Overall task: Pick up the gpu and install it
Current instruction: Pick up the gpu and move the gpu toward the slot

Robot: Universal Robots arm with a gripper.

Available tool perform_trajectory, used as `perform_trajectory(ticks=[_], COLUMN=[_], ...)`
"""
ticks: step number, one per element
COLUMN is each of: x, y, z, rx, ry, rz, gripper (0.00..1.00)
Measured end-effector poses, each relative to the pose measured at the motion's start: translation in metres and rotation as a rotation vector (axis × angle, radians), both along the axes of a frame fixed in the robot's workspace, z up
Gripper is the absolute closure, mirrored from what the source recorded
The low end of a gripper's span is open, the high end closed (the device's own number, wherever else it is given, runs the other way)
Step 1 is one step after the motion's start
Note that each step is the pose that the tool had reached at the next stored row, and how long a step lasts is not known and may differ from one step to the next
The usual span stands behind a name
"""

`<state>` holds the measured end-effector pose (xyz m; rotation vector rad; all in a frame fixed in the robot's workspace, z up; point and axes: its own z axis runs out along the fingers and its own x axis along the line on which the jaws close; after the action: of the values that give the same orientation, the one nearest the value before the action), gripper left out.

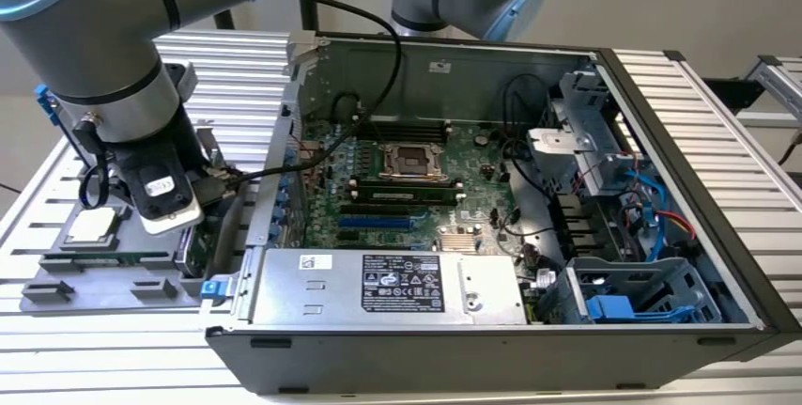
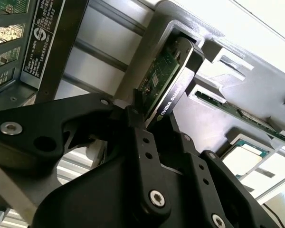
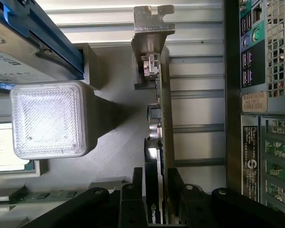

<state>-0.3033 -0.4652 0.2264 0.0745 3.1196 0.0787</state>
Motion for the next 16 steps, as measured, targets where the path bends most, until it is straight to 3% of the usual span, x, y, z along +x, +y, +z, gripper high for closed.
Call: perform_trajectory(ticks=[16], x=[-0.0006], y=[0.0], z=[0.0], rx=[0.0], ry=[0.0], rz=[0.0], gripper=[1.0])
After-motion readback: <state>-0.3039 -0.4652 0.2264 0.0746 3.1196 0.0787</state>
